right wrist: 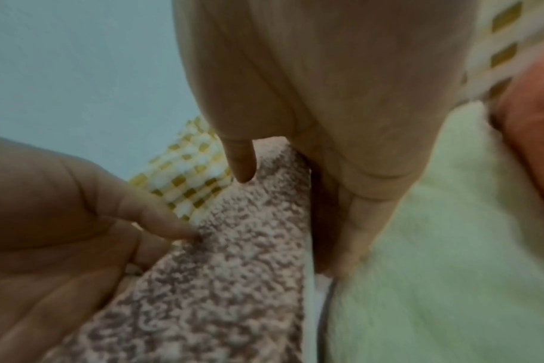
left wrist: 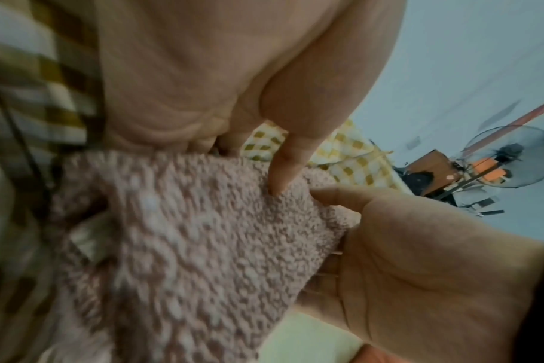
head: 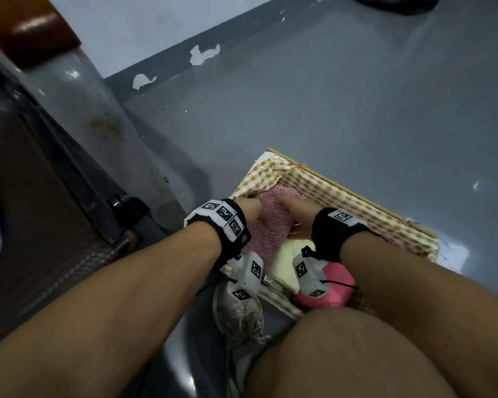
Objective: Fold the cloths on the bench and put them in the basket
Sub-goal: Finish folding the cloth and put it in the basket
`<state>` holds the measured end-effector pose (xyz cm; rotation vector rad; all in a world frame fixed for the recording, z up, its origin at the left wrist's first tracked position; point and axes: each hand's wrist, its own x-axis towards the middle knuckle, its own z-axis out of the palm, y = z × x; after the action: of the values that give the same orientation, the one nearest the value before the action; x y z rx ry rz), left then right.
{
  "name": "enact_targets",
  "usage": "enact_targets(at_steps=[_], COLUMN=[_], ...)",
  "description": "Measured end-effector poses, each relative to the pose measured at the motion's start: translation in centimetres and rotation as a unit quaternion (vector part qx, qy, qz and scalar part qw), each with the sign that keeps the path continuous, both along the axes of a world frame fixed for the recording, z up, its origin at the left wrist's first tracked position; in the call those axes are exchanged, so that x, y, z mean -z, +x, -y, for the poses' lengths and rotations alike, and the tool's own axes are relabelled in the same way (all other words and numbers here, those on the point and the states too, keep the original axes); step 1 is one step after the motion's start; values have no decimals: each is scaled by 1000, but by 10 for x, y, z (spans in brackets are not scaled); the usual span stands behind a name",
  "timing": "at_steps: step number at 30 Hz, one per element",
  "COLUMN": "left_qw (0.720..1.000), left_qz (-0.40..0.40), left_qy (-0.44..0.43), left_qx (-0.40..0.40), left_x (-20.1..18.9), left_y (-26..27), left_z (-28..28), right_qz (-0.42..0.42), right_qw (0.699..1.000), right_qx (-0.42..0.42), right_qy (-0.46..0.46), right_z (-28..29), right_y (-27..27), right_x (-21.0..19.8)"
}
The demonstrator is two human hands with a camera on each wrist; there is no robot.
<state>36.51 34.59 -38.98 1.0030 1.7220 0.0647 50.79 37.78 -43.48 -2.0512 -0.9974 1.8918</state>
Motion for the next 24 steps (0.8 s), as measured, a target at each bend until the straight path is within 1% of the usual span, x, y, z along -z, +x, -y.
enact_targets(at_steps=[1, 3, 5, 6, 8, 9, 11, 13, 15, 18, 19, 20, 22, 24], left_qw=[1000, 996, 990, 986, 979, 975, 970, 965, 954, 943, 941, 938, 927, 918], left_qz=[15, 72, 86, 96, 125, 134, 136, 107, 68, 12, -19, -67, -184, -249], left_qy=[8, 38, 54, 63, 99, 125, 170, 222, 267, 300, 303, 306, 299, 276], left_qx=[21, -26, -95, -117, -124, -124, -105, -94, -115, -146, -148, -146, -133, -140], left_x=[-5, -20, -40, -53, -81, -94, -119, -144, -165, -186, -188, -190, -185, -172], left_y=[-1, -5, -12, -18, -36, -49, -79, -116, -157, -218, -237, -255, -286, -313], left_z=[2, 5, 14, 19, 32, 38, 54, 77, 103, 153, 169, 188, 225, 258], right_qz=[40, 97, 139, 148, 155, 148, 102, 58, 16, -52, -69, -82, -94, -107], right_qw=[998, 987, 969, 958, 932, 922, 911, 891, 869, 845, 837, 829, 816, 806], right_qx=[-46, -121, -182, -211, -272, -299, -345, -389, -425, -466, -478, -490, -508, -522], right_qy=[13, 43, 93, 128, 185, 194, 200, 228, 254, 258, 257, 258, 259, 258], right_z=[1, 3, 4, 5, 8, 13, 24, 39, 55, 88, 99, 111, 134, 156], right_y=[1, 0, -8, -16, -38, -52, -84, -122, -166, -233, -253, -275, -312, -343], right_x=[-12, -41, -73, -90, -123, -140, -170, -196, -218, -237, -239, -239, -233, -224])
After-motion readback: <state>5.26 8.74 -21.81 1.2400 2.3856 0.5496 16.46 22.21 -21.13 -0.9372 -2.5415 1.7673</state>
